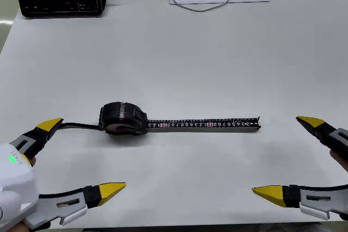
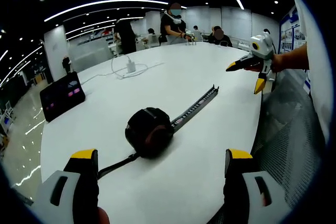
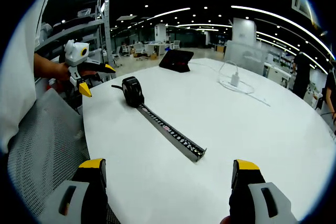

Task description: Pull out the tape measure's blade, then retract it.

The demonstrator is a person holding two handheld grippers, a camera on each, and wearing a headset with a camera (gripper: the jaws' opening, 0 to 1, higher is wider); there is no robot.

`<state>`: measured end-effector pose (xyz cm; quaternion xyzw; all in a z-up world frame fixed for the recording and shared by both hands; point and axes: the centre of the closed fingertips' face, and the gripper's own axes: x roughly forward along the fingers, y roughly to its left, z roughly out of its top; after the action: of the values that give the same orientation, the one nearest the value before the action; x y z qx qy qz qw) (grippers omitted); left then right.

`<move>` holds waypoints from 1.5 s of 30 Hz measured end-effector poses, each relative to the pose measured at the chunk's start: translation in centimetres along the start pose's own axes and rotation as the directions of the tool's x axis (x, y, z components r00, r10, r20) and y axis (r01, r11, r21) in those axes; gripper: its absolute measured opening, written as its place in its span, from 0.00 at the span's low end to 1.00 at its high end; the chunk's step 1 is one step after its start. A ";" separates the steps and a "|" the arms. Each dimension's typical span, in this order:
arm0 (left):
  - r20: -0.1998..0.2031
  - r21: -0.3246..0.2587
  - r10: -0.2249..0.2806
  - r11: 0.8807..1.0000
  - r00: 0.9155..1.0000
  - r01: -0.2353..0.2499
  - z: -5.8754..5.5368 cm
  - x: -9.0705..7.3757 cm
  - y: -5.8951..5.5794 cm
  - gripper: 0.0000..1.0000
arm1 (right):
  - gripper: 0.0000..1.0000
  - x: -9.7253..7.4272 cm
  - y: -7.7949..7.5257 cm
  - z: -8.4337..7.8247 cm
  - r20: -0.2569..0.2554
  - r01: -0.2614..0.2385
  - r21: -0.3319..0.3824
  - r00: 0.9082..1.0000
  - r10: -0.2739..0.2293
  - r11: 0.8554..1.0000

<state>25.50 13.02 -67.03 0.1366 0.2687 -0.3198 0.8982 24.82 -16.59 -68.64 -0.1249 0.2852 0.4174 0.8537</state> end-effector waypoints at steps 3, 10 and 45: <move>0.000 -0.002 0.001 1.000 1.000 -0.001 0.0 -0.1 0.1 0.99 | 0.99 -0.2 -0.2 -0.2 0.001 0.004 0.008 1.000 -0.004 1.000; -0.007 -0.004 0.002 1.000 1.000 -0.002 -0.2 -0.2 0.1 0.99 | 0.99 -0.3 -0.5 -0.3 -0.002 0.007 0.011 1.000 -0.007 1.000; -0.003 -0.016 -0.002 1.000 1.000 0.002 0.1 -0.1 0.1 0.98 | 0.99 0.0 -0.3 -0.3 -0.005 -0.009 0.001 1.000 0.009 1.000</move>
<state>25.52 13.11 -66.91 0.1297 0.2725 -0.3186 0.8986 24.93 -16.87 -68.92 -0.1241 0.2880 0.4207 0.8513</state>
